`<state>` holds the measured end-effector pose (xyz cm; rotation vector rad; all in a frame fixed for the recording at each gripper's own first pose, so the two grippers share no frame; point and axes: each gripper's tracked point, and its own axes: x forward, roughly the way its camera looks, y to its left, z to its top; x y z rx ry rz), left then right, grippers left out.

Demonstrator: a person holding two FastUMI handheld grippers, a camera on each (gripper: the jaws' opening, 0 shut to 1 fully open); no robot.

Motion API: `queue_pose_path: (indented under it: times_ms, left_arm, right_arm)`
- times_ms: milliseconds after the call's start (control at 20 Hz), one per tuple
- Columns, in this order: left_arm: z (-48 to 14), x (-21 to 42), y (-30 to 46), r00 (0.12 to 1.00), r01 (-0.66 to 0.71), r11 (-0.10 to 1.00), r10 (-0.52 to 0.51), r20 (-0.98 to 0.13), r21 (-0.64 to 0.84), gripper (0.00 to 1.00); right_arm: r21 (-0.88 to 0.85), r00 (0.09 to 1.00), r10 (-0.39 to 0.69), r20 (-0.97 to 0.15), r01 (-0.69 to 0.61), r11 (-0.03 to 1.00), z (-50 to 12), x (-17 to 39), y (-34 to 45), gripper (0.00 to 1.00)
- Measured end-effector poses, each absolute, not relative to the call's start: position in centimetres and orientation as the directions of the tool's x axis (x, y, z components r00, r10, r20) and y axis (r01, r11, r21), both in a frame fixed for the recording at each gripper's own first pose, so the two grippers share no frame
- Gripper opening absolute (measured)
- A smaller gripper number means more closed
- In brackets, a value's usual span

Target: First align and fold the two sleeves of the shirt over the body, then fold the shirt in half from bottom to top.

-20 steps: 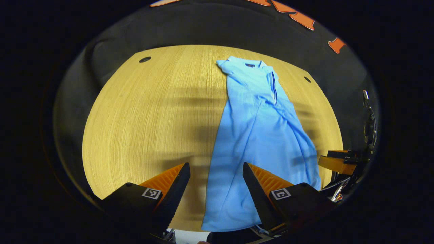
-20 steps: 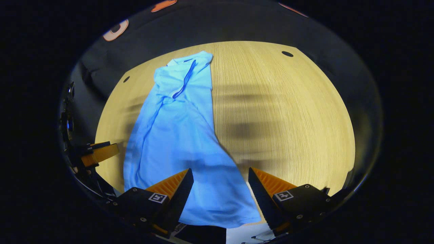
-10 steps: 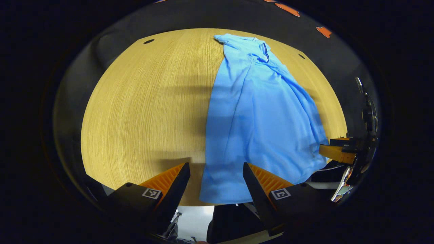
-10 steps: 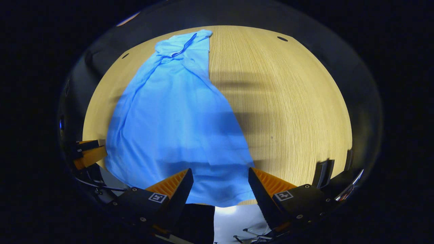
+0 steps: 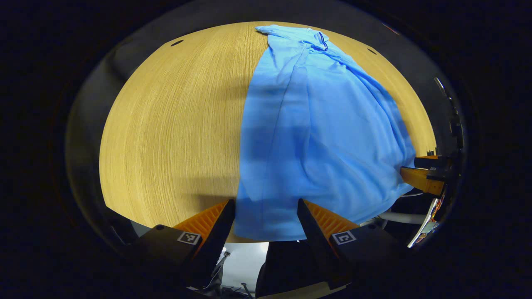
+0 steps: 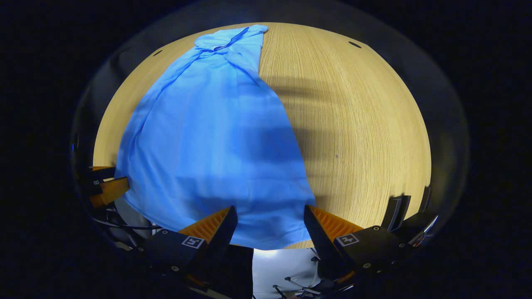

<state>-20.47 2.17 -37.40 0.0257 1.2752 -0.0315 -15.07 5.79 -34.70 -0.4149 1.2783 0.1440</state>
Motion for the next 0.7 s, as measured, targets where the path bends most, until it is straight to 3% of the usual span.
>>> queue_pose_path:
  times_ms: [100,150,200,250,300,350,450,700]
  left_arm:
    - [-37.6,-20.4,1.6,0.295,0.015,1.000,-0.007,-0.955,-0.003,0.87]
    - [-37.3,-20.4,1.4,0.293,0.019,1.000,-0.010,-0.956,-0.004,0.71]
    - [-37.4,-20.4,1.3,0.293,0.025,1.000,-0.018,-0.956,-0.011,0.73]
    - [-36.0,-20.2,1.2,0.318,0.019,1.000,-0.028,-0.948,-0.024,0.52]
    - [-37.2,-20.0,1.3,0.315,-0.028,0.999,-0.030,-0.949,-0.041,0.32]
    - [-37.1,-20.0,1.2,0.327,-0.031,0.998,-0.046,-0.944,-0.059,0.11]
    - [-37.0,-19.6,0.8,0.341,-0.014,0.995,-0.086,-0.936,-0.097,0.07]
    - [-35.3,-18.5,1.6,0.364,0.006,0.996,-0.089,-0.927,-0.093,0.07]
  right_arm:
    - [-0.220,0.296,-0.118,-0.948,-0.339,0.915,-34.7,-15.3,6.1,0.97]
    - [-0.220,0.302,-0.113,-0.946,-0.349,0.911,-34.8,-15.3,6.4,0.78]
    - [-0.220,0.320,-0.104,-0.942,-0.353,0.910,-34.8,-15.2,6.6,0.63]
    - [-0.216,0.334,-0.095,-0.938,-0.346,0.913,-34.8,-15.1,6.9,0.39]
    - [-0.204,0.339,-0.085,-0.937,-0.332,0.921,-34.8,-15.2,7.0,0.31]
    - [-0.193,0.339,-0.077,-0.937,-0.323,0.926,-34.8,-15.1,7.2,0.10]
    - [-0.185,0.339,-0.067,-0.939,-0.330,0.926,-34.9,-15.2,7.3,0.01]
    - [-0.136,0.337,-0.023,-0.941,-0.317,0.939,-33.4,-14.5,8.7,0.01]
